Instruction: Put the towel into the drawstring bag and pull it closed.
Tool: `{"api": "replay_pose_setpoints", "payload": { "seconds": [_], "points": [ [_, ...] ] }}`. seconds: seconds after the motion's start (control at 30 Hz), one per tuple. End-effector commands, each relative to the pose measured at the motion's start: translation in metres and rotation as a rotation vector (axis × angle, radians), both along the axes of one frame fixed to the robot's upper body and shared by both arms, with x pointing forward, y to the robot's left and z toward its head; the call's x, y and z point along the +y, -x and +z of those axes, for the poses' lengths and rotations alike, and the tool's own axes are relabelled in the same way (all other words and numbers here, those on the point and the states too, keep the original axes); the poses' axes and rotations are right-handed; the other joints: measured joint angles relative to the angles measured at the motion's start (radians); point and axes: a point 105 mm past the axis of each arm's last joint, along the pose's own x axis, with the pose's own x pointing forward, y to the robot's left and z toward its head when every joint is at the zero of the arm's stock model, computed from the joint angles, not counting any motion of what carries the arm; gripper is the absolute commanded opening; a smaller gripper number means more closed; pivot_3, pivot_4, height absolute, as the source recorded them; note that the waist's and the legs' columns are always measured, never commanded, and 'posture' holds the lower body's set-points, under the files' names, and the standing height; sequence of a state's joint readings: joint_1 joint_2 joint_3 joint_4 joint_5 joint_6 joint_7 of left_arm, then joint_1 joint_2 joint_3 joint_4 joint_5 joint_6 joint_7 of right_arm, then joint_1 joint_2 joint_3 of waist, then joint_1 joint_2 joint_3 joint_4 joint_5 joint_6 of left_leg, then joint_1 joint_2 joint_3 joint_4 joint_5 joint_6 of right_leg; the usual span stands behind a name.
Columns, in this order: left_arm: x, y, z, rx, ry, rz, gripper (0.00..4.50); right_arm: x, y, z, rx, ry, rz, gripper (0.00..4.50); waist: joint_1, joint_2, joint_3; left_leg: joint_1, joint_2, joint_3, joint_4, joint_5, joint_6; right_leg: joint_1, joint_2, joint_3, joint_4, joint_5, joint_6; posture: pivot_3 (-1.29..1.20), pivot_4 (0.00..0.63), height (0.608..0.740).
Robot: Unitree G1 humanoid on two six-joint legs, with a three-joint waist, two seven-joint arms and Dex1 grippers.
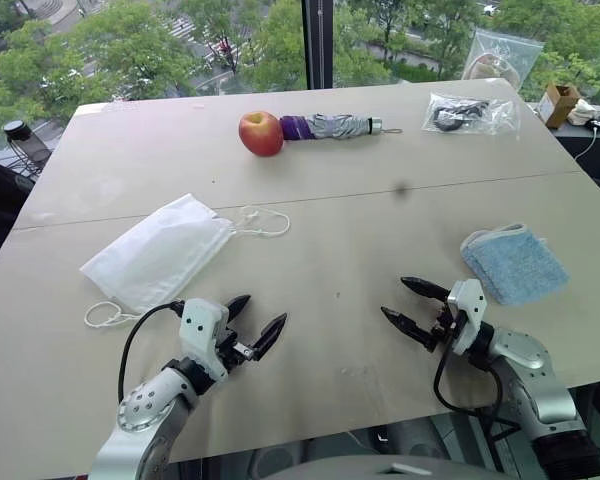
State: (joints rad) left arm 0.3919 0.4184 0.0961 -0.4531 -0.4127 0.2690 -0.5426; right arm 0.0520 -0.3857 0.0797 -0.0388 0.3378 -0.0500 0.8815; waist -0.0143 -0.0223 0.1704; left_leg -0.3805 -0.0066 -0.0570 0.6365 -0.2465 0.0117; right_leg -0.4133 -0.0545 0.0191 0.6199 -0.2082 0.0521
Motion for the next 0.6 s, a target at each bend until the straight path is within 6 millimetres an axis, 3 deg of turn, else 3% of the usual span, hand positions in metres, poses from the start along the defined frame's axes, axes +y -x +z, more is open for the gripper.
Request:
{"api": "replay_pose_setpoints", "payload": {
  "seconds": [0.03, 0.6],
  "points": [
    [-0.001, 0.0088, -0.0124, 0.056, 0.022, -0.012, 4.34, -0.0027, -0.0019, -0.0054, 0.018, 0.017, -0.019, 3.85, 0.0, 0.0, 0.0, 0.0, 0.0, 0.0, 0.0, 0.0, 0.0, 0.0, 0.0, 0.0, 0.0, 0.0, 0.0, 0.0, 0.15, 0.74],
    [0.0028, 0.0042, -0.0041, 0.001, 0.013, -0.007, 4.34, 0.0001, -0.0035, 0.0023, -0.029, 0.011, 0.004, 3.85, 0.0, 0.0, 0.0, 0.0, 0.001, 0.002, 0.001, 0.0, 0.0, 0.0, 0.001, 0.0, 0.0, 0.0, 0.0, 0.0, 0.15, 0.74]
  ]
}}
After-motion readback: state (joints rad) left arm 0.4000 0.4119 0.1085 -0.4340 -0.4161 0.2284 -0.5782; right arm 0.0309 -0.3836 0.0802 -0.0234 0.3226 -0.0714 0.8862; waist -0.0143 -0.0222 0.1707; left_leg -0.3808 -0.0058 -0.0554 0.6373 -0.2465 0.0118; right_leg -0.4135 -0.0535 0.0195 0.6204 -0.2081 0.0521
